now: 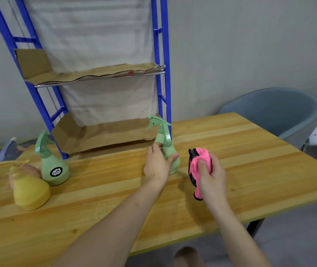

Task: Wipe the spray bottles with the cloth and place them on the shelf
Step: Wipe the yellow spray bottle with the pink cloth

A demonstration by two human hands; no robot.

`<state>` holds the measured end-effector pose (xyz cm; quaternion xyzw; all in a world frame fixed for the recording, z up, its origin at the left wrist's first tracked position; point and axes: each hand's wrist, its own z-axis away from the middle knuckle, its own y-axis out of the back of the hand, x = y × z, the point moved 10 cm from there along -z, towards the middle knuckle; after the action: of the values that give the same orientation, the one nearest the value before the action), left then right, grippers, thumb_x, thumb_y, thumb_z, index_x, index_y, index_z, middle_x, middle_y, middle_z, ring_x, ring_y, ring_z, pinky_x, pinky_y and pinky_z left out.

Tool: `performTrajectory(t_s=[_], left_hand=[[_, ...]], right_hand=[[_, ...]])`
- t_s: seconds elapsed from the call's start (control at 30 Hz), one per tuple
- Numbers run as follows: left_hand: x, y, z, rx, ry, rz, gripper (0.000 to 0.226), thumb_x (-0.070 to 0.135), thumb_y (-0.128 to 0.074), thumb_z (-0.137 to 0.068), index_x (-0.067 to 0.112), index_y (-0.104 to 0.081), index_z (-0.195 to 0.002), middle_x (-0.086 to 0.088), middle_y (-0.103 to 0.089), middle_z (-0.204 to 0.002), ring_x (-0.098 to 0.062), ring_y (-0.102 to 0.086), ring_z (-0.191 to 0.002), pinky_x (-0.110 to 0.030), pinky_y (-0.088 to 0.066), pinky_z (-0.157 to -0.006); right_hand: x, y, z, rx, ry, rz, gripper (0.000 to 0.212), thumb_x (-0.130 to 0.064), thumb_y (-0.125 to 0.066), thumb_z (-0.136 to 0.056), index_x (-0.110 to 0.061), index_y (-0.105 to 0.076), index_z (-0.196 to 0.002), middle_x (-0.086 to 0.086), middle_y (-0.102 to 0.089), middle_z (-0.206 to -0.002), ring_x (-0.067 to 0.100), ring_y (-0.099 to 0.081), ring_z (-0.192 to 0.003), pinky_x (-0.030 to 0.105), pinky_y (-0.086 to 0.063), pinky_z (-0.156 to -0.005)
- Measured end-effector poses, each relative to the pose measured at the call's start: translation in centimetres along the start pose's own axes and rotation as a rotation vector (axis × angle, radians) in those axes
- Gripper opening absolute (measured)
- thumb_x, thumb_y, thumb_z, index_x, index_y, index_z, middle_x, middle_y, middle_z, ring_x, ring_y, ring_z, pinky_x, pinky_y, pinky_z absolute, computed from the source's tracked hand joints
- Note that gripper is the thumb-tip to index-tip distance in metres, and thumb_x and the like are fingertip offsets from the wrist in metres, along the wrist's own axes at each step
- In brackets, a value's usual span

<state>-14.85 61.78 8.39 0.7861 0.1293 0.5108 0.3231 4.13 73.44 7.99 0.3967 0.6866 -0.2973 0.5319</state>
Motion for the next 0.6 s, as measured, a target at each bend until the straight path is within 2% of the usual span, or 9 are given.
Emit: performTrajectory(t_s=[0.17, 0.23, 0.37, 0.43, 0.5, 0.6], left_hand=[[-0.7, 0.6, 1.0, 0.014, 0.01, 0.1, 0.07, 0.055, -0.073, -0.09, 0.019, -0.047, -0.144, -0.001, -0.053, -0.143, -0.02, -0.051, -0.134, -0.035, -0.047, -0.094], [-1.6, 2.3, 1.8, 0.048, 0.004, 0.168, 0.057, 0.05, -0.066, -0.097, 0.019, -0.049, -0.141, 0.0, -0.055, -0.138, -0.019, -0.055, -0.127, -0.03, -0.044, -0.091], [-4.5, 6.6, 4.0, 0.104, -0.02, 0.22, 0.033, 0.035, -0.06, -0.104, 0.018, -0.054, -0.131, 0.002, -0.058, -0.123, -0.019, -0.059, -0.115, -0.034, -0.048, -0.095], [-6.6, 9.3, 4.9, 0.13, -0.01, 0.223, 0.028, 0.034, -0.058, -0.105, 0.019, -0.055, -0.128, 0.002, -0.06, -0.12, -0.017, -0.06, -0.111, -0.035, -0.049, -0.096], [-8.7, 12.4, 5.6, 0.163, 0.016, 0.227, 0.025, 0.034, -0.058, -0.105, 0.021, -0.056, -0.127, 0.003, -0.061, -0.118, -0.013, -0.059, -0.107, -0.029, -0.047, -0.091], [-11.4, 17.6, 6.5, 0.241, 0.034, 0.232, 0.021, 0.031, -0.058, -0.105, 0.021, -0.058, -0.123, 0.003, -0.063, -0.115, -0.005, -0.059, -0.099, -0.024, -0.043, -0.086]], right_hand=[[-0.5, -0.6, 1.0, -0.009, 0.006, -0.013, 0.023, -0.02, -0.056, -0.106, -0.032, -0.068, -0.122, -0.011, -0.072, -0.107, 0.003, -0.066, -0.096, 0.033, -0.055, -0.087], [-1.0, -1.5, 1.8, -0.026, 0.012, -0.028, 0.023, -0.021, -0.056, -0.107, -0.031, -0.067, -0.125, -0.012, -0.071, -0.109, 0.002, -0.066, -0.099, 0.032, -0.055, -0.088], [-2.5, -4.4, 3.6, -0.069, 0.049, -0.082, 0.024, -0.023, -0.058, -0.106, -0.034, -0.06, -0.128, -0.016, -0.069, -0.115, 0.002, -0.067, -0.105, 0.029, -0.055, -0.089], [-3.1, -6.7, 4.7, -0.107, 0.041, -0.118, 0.024, -0.025, -0.06, -0.106, -0.038, -0.054, -0.125, -0.012, -0.07, -0.116, 0.006, -0.068, -0.105, 0.031, -0.056, -0.087], [-3.8, -9.5, 5.9, -0.155, 0.044, -0.128, 0.02, -0.029, -0.062, -0.105, -0.042, -0.052, -0.116, -0.007, -0.07, -0.115, 0.011, -0.069, -0.104, 0.034, -0.057, -0.085], [-5.6, -14.2, 7.9, -0.238, 0.095, -0.136, 0.018, -0.027, -0.063, -0.105, -0.04, -0.053, -0.112, -0.005, -0.068, -0.114, 0.01, -0.067, -0.104, 0.03, -0.055, -0.084]])
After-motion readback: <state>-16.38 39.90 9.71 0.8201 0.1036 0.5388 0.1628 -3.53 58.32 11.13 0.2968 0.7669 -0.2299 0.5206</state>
